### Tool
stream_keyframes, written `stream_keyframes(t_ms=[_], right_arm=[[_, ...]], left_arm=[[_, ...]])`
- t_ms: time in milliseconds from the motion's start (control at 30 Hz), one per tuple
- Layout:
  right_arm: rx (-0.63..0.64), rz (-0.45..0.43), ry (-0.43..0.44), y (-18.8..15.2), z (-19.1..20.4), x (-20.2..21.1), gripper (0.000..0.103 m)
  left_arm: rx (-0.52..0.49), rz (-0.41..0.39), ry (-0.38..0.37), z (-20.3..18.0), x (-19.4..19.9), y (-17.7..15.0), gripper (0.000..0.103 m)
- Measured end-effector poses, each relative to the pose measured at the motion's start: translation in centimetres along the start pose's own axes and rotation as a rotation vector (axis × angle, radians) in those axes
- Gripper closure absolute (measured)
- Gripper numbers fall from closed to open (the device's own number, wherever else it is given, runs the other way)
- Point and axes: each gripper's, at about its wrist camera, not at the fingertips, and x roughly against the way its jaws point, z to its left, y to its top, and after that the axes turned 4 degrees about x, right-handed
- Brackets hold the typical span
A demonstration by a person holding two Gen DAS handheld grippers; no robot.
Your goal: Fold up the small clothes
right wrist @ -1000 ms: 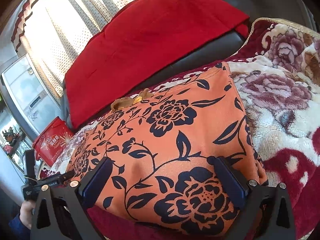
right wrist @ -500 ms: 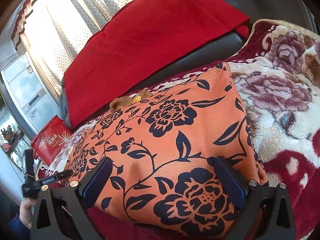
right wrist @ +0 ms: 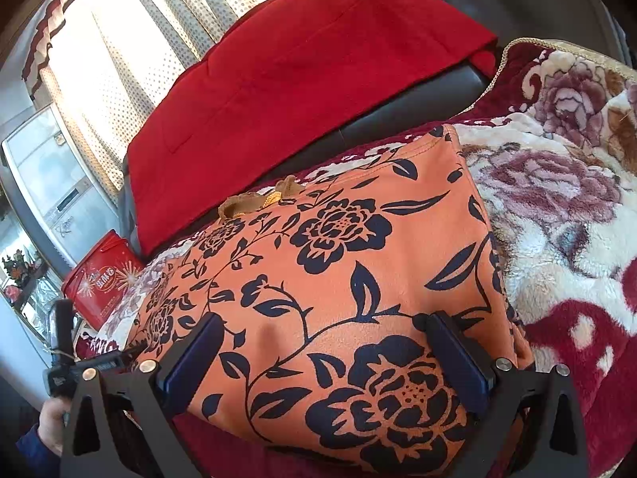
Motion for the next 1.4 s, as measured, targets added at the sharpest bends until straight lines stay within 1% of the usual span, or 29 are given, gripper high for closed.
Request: stream_keyframes(t_ms=[67, 100, 133, 167, 200, 233, 267, 333, 467, 600, 700, 800, 900, 1067, 1100, 1133, 1167, 1200, 1233, 1333, 1400], right_arm=[[0.002, 0.0, -0.001, 0.0, 0.0, 0.0, 0.001], [0.002, 0.0, -0.003, 0.0, 0.0, 0.0, 0.001], [0.003, 0.001, -0.006, 0.0, 0.1, 0.0, 0.001], [0.005, 0.001, -0.009, 0.0, 0.1, -0.1, 0.001], [0.006, 0.001, -0.009, 0.0, 0.1, -0.1, 0.001], [0.006, 0.002, -0.009, 0.0, 0.1, -0.1, 0.001], [0.006, 0.001, -0.007, 0.0, 0.1, 0.0, 0.001], [0.005, 0.001, -0.003, 0.0, 0.0, 0.0, 0.001], [0.009, 0.002, -0.01, 0.0, 0.1, -0.1, 0.001], [0.013, 0.003, -0.012, 0.0, 0.1, -0.2, 0.001], [0.016, 0.003, -0.016, 0.0, 0.2, -0.2, 0.001], [0.018, 0.004, -0.016, 0.0, 0.2, -0.3, 0.001], [0.02, 0.004, -0.018, 0.0, 0.2, -0.3, 0.001], [0.024, 0.004, -0.023, 0.1, 0.2, -0.4, 0.001], [0.024, 0.004, -0.023, 0.1, 0.2, -0.5, 0.001], [0.024, 0.004, -0.023, 0.2, 0.2, -0.5, 0.001], [0.022, 0.003, -0.022, 0.2, 0.2, -0.5, 0.001], [0.019, 0.003, -0.021, 0.2, 0.1, -0.5, 0.001], [0.017, 0.002, -0.019, 0.2, 0.1, -0.5, 0.001], [0.006, -0.013, -0.014, 0.3, 0.0, 0.0, 0.001], [-0.013, -0.028, -0.013, 0.4, -0.2, 0.6, 0.001]], left_arm=[[0.03, -0.04, -0.015, 0.4, 0.9, 0.3, 0.006], [0.019, -0.05, -0.015, 0.2, 1.0, 0.3, 0.006], [-0.01, -0.039, -0.005, -0.1, 0.6, 0.2, 0.006], [-0.055, 0.008, 0.008, -0.7, -0.6, -0.1, 0.006], [-0.074, 0.029, 0.01, -1.0, -1.3, -0.4, 0.006], [-0.049, 0.004, 0.001, -0.6, -1.1, -0.5, 0.005], [-0.016, -0.001, -0.005, -0.3, -0.7, -0.5, 0.005], [0.019, 0.015, -0.013, -0.1, -0.4, -0.4, 0.005], [-0.018, -0.003, 0.006, -0.5, -0.1, -0.7, 0.005], [0.009, -0.019, -0.019, -0.2, 0.3, -0.2, 0.005], [-0.006, -0.019, -0.012, -0.6, 0.2, -0.1, 0.005], [0.005, -0.016, -0.014, -0.5, 0.1, -0.3, 0.005], [0.033, -0.062, -0.018, -0.2, 1.2, -0.3, 0.005], [0.052, -0.225, -0.02, 0.0, 4.2, 0.3, 0.005], [0.041, -0.227, -0.025, -0.1, 4.1, 0.4, 0.005], [0.028, -0.202, -0.029, -0.3, 3.6, 0.5, 0.005], [0.012, -0.155, -0.022, -0.4, 2.8, 0.5, 0.005], [0.009, -0.125, -0.012, -0.4, 2.3, 0.4, 0.005], [0.013, -0.116, -0.01, -0.2, 2.2, 0.2, 0.005], [0.033, -0.122, -0.029, 0.3, 2.7, -0.4, 0.005], [0.016, -0.124, -0.03, 0.3, 3.1, -0.6, 0.005]])
